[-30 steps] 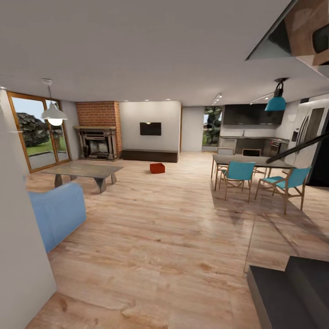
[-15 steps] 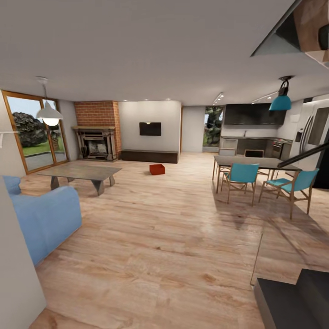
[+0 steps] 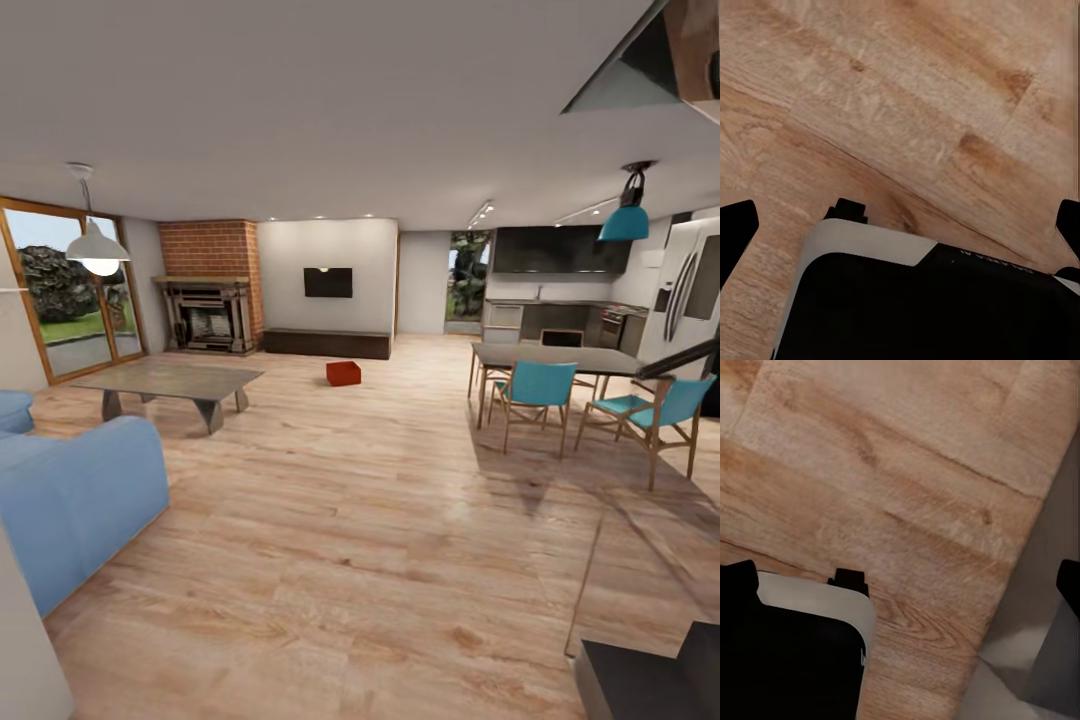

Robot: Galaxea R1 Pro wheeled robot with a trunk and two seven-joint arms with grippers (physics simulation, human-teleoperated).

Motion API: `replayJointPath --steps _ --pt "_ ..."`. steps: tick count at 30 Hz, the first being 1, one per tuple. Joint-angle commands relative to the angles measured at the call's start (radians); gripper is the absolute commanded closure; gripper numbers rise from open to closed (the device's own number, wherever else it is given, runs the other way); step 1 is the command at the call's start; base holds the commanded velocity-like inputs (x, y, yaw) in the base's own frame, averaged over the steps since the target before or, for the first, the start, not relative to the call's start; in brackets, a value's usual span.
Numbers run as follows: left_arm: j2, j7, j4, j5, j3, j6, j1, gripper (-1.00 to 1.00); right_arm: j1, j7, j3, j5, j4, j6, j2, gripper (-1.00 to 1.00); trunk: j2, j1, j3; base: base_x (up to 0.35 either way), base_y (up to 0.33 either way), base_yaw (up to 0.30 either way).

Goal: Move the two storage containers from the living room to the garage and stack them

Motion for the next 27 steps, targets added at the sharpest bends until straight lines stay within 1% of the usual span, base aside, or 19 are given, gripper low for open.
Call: replayJointPath --steps 1,27 --pt "0.0 -0.001 0.001 0.005 -0.002 -0.003 -0.001 -1.0 -0.001 -0.005 0.001 0.007 0.003 -0.005 0.0 -1.0 -0.001 0.001 -0.001 0.324 0.0 0.0" --pt "0.0 -0.001 0.001 0.005 -0.002 -0.003 -0.001 -1.0 -0.001 -0.005 0.001 0.008 0.003 -0.016 0.0 -1.0 -0.001 0.001 -0.001 0.324 0.0 0.0"
